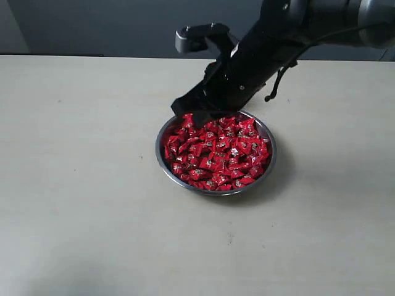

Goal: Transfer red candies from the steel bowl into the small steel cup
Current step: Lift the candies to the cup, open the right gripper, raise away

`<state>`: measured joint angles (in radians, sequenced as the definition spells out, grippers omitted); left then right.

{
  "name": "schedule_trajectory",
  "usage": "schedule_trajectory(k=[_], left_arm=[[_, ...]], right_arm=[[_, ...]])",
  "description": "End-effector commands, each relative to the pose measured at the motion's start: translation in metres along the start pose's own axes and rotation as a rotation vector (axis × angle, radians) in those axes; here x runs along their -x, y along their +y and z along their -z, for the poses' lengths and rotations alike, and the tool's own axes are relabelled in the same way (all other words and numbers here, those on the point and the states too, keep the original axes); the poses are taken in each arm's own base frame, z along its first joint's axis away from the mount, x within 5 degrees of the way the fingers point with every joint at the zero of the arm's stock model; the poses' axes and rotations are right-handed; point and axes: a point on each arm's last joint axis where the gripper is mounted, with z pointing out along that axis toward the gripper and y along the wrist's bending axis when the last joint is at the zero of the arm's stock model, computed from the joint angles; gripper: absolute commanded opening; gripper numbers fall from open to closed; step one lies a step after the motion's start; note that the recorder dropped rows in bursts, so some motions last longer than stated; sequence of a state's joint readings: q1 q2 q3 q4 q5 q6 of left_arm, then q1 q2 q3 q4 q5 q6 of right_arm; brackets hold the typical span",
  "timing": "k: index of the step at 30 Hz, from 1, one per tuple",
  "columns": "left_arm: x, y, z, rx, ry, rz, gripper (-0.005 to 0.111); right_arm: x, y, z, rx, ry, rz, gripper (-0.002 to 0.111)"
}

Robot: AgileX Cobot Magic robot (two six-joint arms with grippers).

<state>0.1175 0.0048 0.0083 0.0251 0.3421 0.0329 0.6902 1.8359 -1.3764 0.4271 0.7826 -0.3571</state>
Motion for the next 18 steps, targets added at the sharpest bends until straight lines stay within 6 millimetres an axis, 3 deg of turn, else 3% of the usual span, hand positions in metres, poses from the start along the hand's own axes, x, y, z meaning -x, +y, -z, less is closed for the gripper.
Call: schedule_trajectory(k=[1,7,13,18], left_arm=[[0.004,0.0,0.001,0.004,-0.025,0.002,0.0],[0.004,0.0,0.001,0.004,-0.025,0.002,0.0],[0.004,0.0,0.001,0.004,-0.025,0.002,0.0],[0.004,0.0,0.001,0.004,-0.025,0.002,0.0]], right_arm=[[0.018,0.003,0.017,-0.006,-0.067,0.002,-0.001],[0.039,-0.02,0.023,-0.043,-0.128,-0.068,-0.001],[0.055,-0.075,0.011,-0.092,-0.166,-0.18,-0.001],[0.065,-0.128,-0.014,-0.115,-0.185,-0.267,-0.001]])
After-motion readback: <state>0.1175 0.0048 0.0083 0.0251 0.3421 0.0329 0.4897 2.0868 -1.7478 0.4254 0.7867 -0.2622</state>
